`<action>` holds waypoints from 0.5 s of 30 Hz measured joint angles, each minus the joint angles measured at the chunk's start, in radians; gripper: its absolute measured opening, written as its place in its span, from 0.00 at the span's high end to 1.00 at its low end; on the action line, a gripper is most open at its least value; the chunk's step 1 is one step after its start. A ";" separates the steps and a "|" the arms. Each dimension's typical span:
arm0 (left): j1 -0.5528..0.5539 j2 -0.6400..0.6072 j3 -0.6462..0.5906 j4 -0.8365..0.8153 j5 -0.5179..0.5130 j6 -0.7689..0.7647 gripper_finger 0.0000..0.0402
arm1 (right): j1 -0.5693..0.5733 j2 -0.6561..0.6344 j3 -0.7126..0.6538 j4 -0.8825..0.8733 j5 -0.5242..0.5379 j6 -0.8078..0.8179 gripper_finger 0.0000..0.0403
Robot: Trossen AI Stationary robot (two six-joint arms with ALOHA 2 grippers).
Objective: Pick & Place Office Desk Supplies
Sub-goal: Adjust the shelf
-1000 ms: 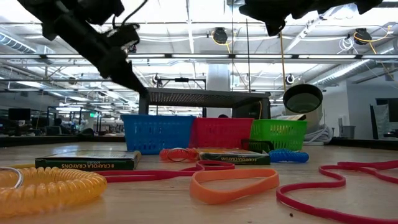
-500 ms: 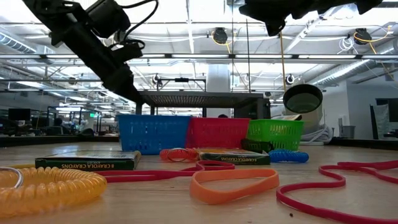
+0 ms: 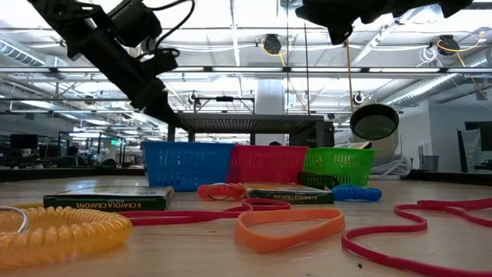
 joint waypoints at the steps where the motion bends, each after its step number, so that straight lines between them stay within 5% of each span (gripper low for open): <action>1: -0.008 -0.001 0.000 0.021 0.028 0.000 1.00 | 0.000 0.000 0.000 0.000 0.000 0.000 0.69; 10: -0.067 -0.001 0.007 0.325 0.205 -0.015 1.00 | -0.001 0.000 0.000 0.000 0.000 0.000 0.69; 15: -0.065 0.041 0.118 0.240 0.257 -0.017 1.00 | -0.001 0.000 0.000 0.001 0.001 0.000 0.69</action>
